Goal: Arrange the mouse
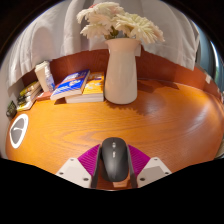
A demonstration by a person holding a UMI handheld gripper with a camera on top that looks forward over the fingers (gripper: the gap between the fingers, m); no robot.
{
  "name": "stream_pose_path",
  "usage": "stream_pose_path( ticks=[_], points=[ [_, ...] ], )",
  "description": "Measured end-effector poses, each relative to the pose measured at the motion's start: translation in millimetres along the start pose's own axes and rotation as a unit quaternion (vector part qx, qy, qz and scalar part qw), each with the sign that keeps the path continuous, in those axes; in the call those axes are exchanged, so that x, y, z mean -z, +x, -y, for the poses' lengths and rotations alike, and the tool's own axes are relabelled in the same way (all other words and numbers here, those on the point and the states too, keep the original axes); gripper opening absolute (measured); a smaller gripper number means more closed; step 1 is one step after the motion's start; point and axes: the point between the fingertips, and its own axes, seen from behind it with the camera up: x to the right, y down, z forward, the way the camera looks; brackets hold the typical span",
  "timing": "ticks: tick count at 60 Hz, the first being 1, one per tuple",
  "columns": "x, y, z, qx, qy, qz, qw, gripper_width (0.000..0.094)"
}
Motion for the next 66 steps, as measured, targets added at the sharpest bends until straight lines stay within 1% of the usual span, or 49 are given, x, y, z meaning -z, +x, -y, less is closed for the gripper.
stream_pose_path(
  ticks=[5,6,9,13,18,19,20,25,28,33,37,41,44,48,52,55,60,66],
  points=[
    [-1.1,1.4,-0.3,-0.009,-0.007,-0.01,1.0,0.0439],
    [-1.1,1.6,0.0,-0.008,-0.009,-0.012,1.0,0.042],
    [-2.2,1.1,0.5,-0.012,-0.013,-0.017,1.0,0.0401],
    [-3.1,2.3,0.0,-0.021,-0.024,-0.024,0.999,0.0353],
    [-3.2,3.0,-0.6,-0.03,-0.047,-0.039,0.998,0.0346],
    [0.0,2.9,0.7,-0.029,-0.052,-0.043,0.997,0.0315],
    [3.2,3.5,5.0,-0.031,-0.05,-0.048,0.997,0.0315],
    [33.9,-0.6,50.3,-0.022,-0.012,-0.073,0.997,0.0315],
    [61.6,-10.8,89.4,-0.027,0.026,-0.086,0.996,0.0317],
    [111.9,-40.9,154.1,-0.043,0.09,-0.089,0.991,0.0318],
    [147.1,-72.8,200.2,-0.047,0.134,-0.085,0.986,0.0318],
    [169.9,-115.6,239.0,-0.048,0.165,-0.068,0.983,0.0321],
    [182.7,-153.0,258.8,-0.04,0.183,-0.053,0.981,0.0323],
    [184.0,-206.2,275.6,-0.024,0.197,-0.025,0.98,0.0326],
    [172.6,-263.7,273.3,-0.002,0.198,0.0,0.98,0.0328],
    [153.4,-303.7,261.1,0.012,0.182,0.019,0.983,0.0326],
    [109.3,-364.5,219.2,0.029,0.139,0.048,0.989,0.0324],
    [55.6,-415.4,153.1,0.039,0.074,0.063,0.995,0.0319]
  ],
)
